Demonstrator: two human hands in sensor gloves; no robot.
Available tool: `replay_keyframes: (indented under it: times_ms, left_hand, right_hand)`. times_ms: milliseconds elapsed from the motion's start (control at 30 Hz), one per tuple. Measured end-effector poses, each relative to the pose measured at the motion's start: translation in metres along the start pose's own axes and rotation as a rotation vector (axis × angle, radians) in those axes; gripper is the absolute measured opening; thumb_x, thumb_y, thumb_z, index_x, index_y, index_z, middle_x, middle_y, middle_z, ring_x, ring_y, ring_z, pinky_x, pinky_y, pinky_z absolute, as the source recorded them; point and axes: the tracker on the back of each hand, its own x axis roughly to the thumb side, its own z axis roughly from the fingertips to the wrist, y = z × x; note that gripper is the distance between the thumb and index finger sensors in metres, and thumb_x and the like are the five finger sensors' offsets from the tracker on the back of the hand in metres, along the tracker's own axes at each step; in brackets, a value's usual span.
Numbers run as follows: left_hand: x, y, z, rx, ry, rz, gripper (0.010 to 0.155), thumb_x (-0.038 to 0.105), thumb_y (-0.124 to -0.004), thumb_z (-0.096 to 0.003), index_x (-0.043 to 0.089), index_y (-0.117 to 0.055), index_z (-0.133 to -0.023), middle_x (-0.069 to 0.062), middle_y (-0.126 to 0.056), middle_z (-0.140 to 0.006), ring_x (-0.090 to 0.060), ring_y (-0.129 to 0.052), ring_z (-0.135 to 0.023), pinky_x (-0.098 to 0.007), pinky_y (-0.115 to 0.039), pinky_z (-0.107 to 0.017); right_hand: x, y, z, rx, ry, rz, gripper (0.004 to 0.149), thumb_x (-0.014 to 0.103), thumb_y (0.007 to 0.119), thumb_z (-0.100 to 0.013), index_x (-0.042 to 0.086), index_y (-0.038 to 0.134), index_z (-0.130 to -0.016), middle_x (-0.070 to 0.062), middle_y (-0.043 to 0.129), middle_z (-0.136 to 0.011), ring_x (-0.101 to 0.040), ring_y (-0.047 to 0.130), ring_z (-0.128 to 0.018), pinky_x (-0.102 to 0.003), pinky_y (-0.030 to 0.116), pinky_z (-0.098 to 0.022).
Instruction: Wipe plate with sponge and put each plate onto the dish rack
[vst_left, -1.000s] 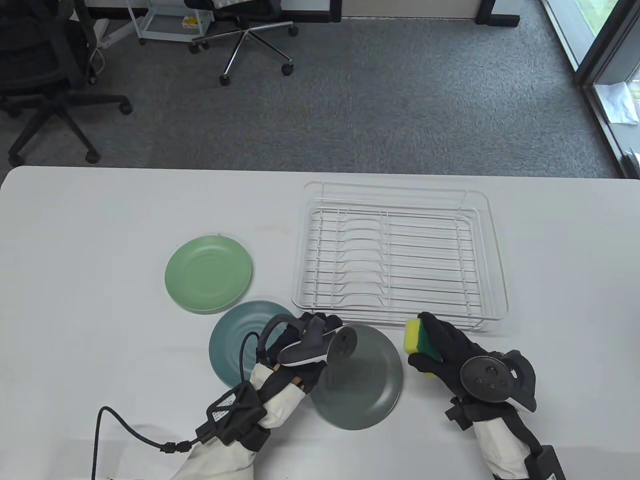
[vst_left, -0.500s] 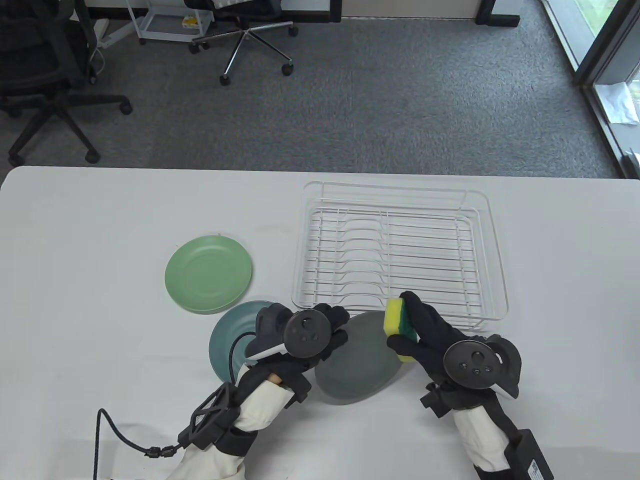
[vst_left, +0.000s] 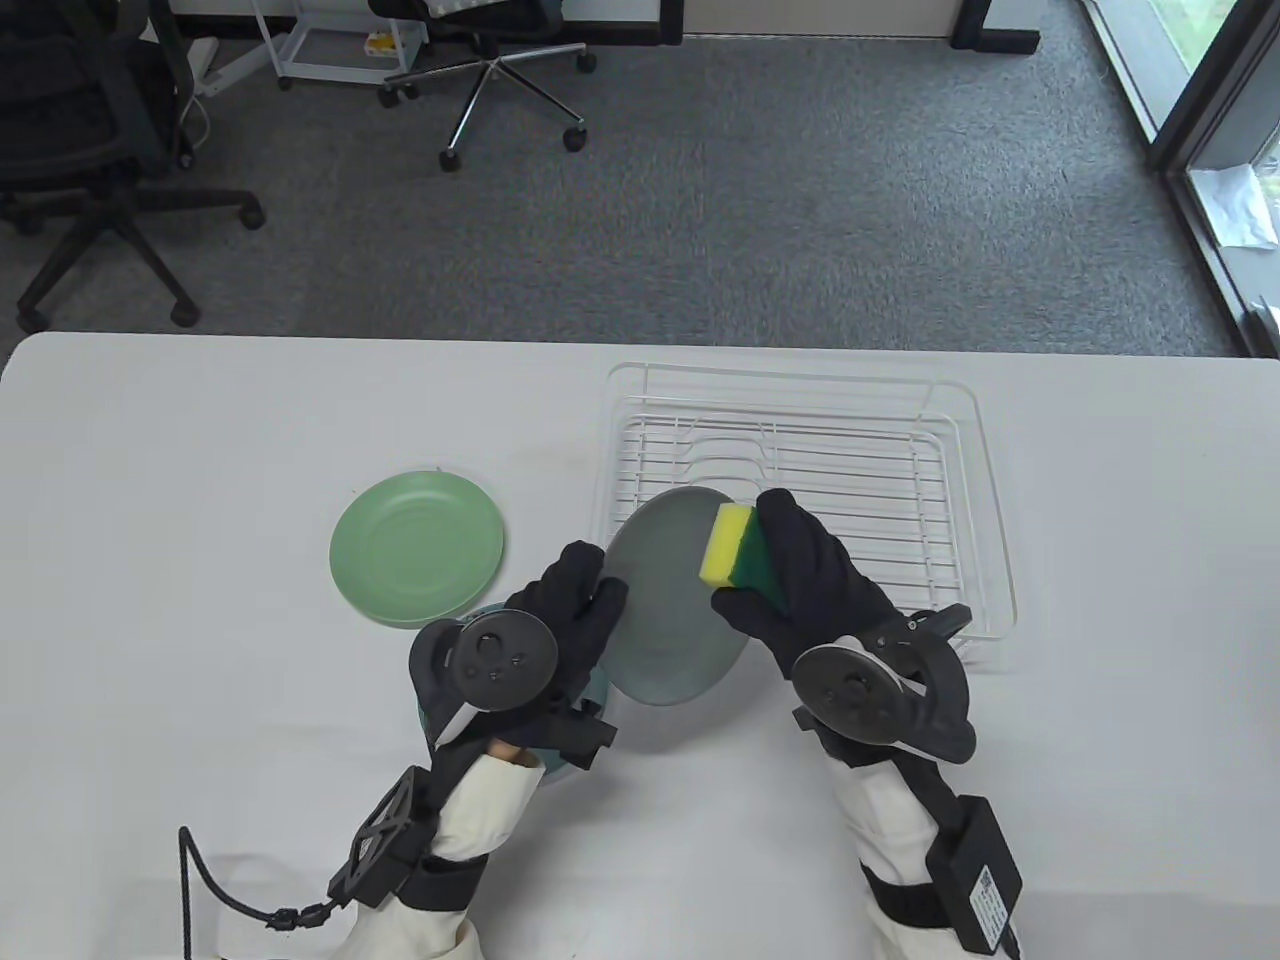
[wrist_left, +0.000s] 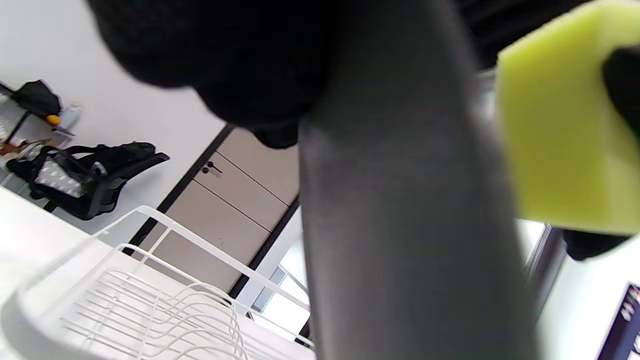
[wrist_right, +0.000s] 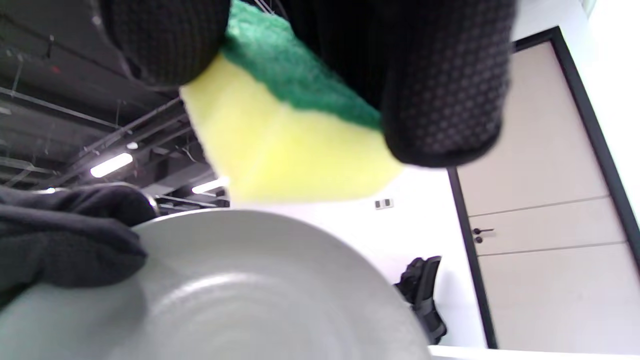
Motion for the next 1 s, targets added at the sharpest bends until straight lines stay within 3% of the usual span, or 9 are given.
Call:
replay_keyframes:
  times_ms: [233, 533, 667, 733, 833, 1000]
  left_hand:
    - [-0.022, 0.004, 0.0, 0.048, 0.113, 0.164, 0.039, 0.031, -0.068, -0.058, 0.001, -0.071, -0.084, -0.017, -0.098, -0.074, -0.014, -0.104, -0.036, -0.021, -0.093, -0.02]
    - [-0.026, 0.005, 0.0, 0.056, 0.123, 0.306, 0.045, 0.031, -0.06, -0.0612, -0.004, -0.059, -0.09, -0.021, -0.09, -0.079, -0.021, -0.106, -0.042, -0.023, -0.095, -0.025]
    - [-0.023, 0.001, 0.001, 0.05, 0.107, 0.248, 0.047, 0.033, -0.057, -0.0616, -0.004, -0.06, -0.09, -0.022, -0.09, -0.078, -0.022, -0.106, -0.041, -0.023, -0.096, -0.024]
    - [-0.023, -0.001, 0.001, 0.045, 0.107, 0.244, 0.048, 0.034, -0.055, -0.062, -0.004, -0.06, -0.09, -0.022, -0.09, -0.077, -0.022, -0.107, -0.042, -0.023, -0.096, -0.024]
    - [-0.02, -0.005, 0.001, 0.025, 0.089, 0.274, 0.05, 0.037, -0.053, -0.0624, -0.004, -0.061, -0.09, -0.022, -0.09, -0.076, -0.023, -0.108, -0.045, -0.024, -0.096, -0.025]
    - [-0.004, -0.011, 0.002, -0.01, -0.011, 0.234, 0.052, 0.04, -0.052, -0.0624, -0.003, -0.061, -0.09, -0.022, -0.09, -0.077, -0.025, -0.107, -0.047, -0.026, -0.096, -0.026]
  right_hand:
    - [0.017, 0.029, 0.002, 0.108, -0.062, 0.0, 0.08, 0.044, 0.076, -0.05, 0.003, 0.047, -0.113, -0.027, 0.072, -0.102, -0.044, 0.087, -0.079, -0.042, 0.09, -0.042]
    - [0.041, 0.065, 0.005, 0.294, -0.143, 0.212, 0.079, 0.043, 0.077, -0.049, 0.004, 0.047, -0.112, -0.026, 0.067, -0.106, -0.044, 0.084, -0.083, -0.044, 0.087, -0.045]
    - [0.055, 0.072, 0.005, 0.364, -0.172, 0.191, 0.078, 0.04, 0.078, -0.051, 0.004, 0.045, -0.112, -0.027, 0.063, -0.108, -0.048, 0.076, -0.09, -0.049, 0.086, -0.054]
    - [0.058, 0.072, 0.004, 0.422, -0.19, 0.099, 0.08, 0.033, 0.077, -0.054, 0.002, 0.035, -0.114, -0.03, 0.054, -0.111, -0.05, 0.068, -0.095, -0.049, 0.081, -0.062]
    - [0.056, 0.069, 0.004, 0.381, -0.191, 0.031, 0.074, 0.025, 0.076, -0.056, 0.005, 0.036, -0.115, -0.03, 0.054, -0.112, -0.05, 0.066, -0.096, -0.05, 0.079, -0.064]
    - [0.045, 0.067, 0.005, 0.198, -0.118, 0.078, 0.073, 0.029, 0.078, -0.053, 0.008, 0.041, -0.113, -0.026, 0.063, -0.108, -0.044, 0.077, -0.092, -0.044, 0.086, -0.059]
